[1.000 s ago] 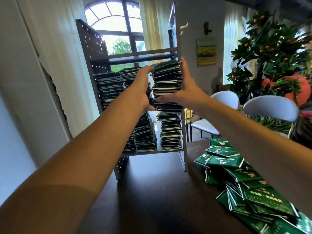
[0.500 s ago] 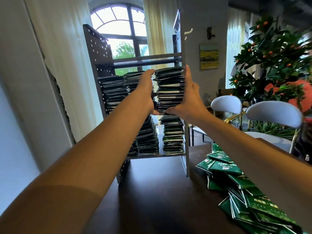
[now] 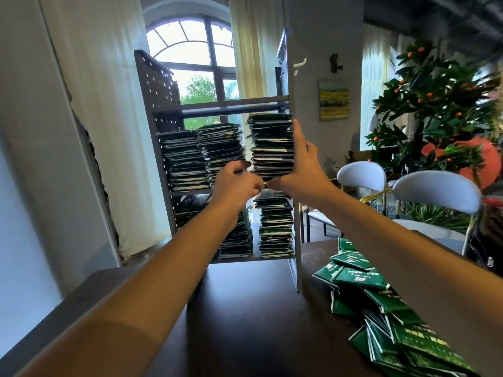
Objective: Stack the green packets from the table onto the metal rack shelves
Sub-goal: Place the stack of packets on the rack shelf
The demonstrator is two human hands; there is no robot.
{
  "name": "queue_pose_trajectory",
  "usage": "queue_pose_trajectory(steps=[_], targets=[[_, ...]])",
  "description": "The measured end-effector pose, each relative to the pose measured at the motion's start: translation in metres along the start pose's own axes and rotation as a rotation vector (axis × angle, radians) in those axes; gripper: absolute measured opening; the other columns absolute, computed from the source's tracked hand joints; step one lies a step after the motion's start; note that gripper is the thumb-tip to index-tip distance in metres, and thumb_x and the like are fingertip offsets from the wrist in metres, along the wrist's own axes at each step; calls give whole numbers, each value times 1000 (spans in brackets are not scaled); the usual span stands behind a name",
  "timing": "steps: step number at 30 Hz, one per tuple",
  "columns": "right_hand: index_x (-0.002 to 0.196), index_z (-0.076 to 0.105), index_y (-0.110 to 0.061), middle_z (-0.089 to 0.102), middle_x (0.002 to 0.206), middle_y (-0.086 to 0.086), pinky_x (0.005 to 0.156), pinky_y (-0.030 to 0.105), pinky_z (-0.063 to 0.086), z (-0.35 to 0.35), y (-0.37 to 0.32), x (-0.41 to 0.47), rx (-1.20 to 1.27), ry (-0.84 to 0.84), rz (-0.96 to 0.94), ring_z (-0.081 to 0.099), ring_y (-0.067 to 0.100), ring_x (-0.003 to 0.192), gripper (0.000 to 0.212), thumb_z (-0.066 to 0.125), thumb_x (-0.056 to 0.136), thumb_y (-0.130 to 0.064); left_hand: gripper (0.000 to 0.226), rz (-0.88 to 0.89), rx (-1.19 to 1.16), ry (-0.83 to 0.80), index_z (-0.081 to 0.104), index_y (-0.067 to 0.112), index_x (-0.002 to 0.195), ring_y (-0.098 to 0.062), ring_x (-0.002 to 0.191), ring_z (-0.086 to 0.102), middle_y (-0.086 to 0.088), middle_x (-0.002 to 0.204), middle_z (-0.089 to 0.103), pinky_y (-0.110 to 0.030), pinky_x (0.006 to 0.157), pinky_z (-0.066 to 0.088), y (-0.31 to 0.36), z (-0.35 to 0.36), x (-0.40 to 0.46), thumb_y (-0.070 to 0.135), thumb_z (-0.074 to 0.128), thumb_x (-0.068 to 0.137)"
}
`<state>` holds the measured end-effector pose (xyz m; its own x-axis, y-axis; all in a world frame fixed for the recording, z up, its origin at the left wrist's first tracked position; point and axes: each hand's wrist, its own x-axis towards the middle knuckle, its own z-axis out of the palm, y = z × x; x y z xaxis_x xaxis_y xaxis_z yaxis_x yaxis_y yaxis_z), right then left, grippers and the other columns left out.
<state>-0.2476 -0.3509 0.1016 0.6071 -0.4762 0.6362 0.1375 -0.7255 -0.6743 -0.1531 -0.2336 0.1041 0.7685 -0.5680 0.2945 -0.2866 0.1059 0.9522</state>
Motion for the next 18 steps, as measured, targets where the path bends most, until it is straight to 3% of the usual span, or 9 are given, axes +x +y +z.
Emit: queue_pose_trajectory(steps=[2, 4, 6, 10, 14, 16, 18], targets=[[160, -2, -34, 22, 155, 10, 77, -6, 34, 0, -1, 2, 5, -5, 9, 46, 4, 108, 119, 79, 78, -2, 51, 98, 149, 9, 55, 17, 122, -7, 88, 61, 3, 106, 62, -20, 70, 51, -11, 0, -3, -1, 76, 80], [160, 2, -34, 24, 153, 10, 52, -7, 33, 0, -3, 3, 26, -7, 39, 43, -2, 85, 114, 74, 81, 4, 51, 166, 204, 31, 53, 21, 119, -3, 84, 58, 7, 101, 61, -16, 65, 46, -16, 1, -2, 2, 80, 79], [160, 6, -34, 28, 150, 10, 50, -6, 33, 1, -2, 3, 38, 7, 42, 41, -2, 85, 109, 72, 81, 5, 48, 211, 227, 50, 55, 21, 114, -4, 84, 59, 8, 98, 61, -16, 67, 47, -19, 1, 3, 5, 83, 78], [157, 12, -37, 32, 138, 7, 61, 5, 36, 1, -1, 5, 52, 37, 52, 44, 6, 97, 101, 69, 83, 2, 41, 282, 281, 51, 59, 21, 106, -2, 80, 60, 9, 92, 63, -10, 60, 47, -23, 2, 10, 7, 84, 77], [156, 14, -38, 32, 128, 4, 63, 10, 35, 0, -2, 8, 42, 55, 69, 43, 3, 87, 93, 65, 87, -2, 34, 311, 305, 101, 62, 20, 104, -3, 72, 60, 10, 83, 63, -6, 52, 46, -22, 2, 18, 10, 84, 79], [155, 17, -37, 34, 135, 6, 61, 9, 35, 1, -1, 9, 29, 62, 68, 42, 2, 84, 89, 64, 89, -2, 34, 312, 322, 123, 63, 23, 103, -7, 74, 63, 10, 84, 64, -16, 62, 56, -24, 3, 22, 12, 84, 80], [155, 18, -36, 35, 140, 7, 54, 7, 37, 3, 1, 10, 13, 64, 81, 41, -2, 82, 86, 63, 90, -4, 35, 311, 357, 134, 61, 27, 102, -10, 77, 66, 11, 84, 64, -35, 72, 62, -28, 4, 25, 14, 84, 80]])
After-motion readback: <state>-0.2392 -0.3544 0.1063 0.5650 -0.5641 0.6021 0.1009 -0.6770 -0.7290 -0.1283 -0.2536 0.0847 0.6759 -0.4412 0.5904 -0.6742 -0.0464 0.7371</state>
